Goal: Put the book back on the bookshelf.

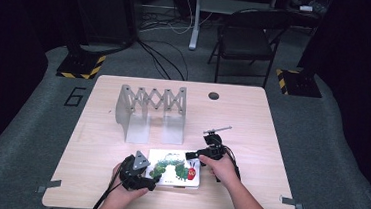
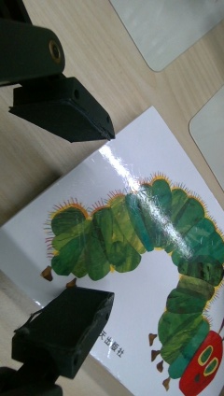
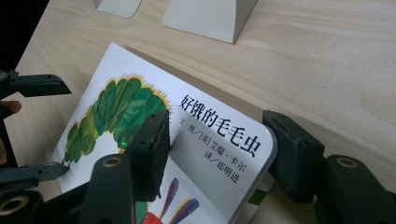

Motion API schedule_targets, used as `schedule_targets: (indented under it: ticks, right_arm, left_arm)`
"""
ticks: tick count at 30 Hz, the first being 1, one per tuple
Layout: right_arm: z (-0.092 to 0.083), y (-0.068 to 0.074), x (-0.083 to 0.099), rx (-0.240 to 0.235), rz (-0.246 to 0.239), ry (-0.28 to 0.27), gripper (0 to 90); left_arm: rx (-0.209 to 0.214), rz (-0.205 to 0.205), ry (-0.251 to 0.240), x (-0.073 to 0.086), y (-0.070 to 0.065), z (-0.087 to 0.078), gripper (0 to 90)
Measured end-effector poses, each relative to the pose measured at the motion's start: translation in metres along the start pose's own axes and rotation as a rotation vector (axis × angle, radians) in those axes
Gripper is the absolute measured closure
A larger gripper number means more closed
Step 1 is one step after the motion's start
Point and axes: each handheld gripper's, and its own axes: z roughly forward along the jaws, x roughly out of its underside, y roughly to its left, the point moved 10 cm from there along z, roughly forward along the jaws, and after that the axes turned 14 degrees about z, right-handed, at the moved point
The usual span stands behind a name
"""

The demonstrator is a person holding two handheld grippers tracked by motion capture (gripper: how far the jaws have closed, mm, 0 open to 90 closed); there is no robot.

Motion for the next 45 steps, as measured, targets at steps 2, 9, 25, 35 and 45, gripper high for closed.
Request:
schedule_targets:
  ticks: [2, 9, 25, 35, 45]
  right_arm:
    - [0.0, 0.0, 0.0, 0.001, 0.001, 0.0, 42.9]
    - [0.0, -0.001, 0.0, 0.002, -0.007, -0.005, 42.9]
    - [0.0, 0.0, 0.0, 0.002, 0.002, -0.002, 43.2]
    - [0.0, 0.0, 0.0, 0.015, -0.009, -0.011, 42.5]
    - [0.001, 0.0, -0.001, 0.016, -0.017, -0.02, 42.6]
  left_arm:
    - [0.009, -0.002, -0.003, -0.001, 0.002, 0.003, 14.3]
    - [0.038, -0.011, -0.017, -0.001, 0.002, 0.008, 10.2]
    - [0.106, -0.049, -0.028, -0.004, 0.001, 0.02, 0.0]
    - [0.163, -0.128, -0.029, 0.004, 0.0, 0.02, 0.0]
    - [0.143, -0.089, -0.02, 0.005, -0.001, 0.018, 0.0]
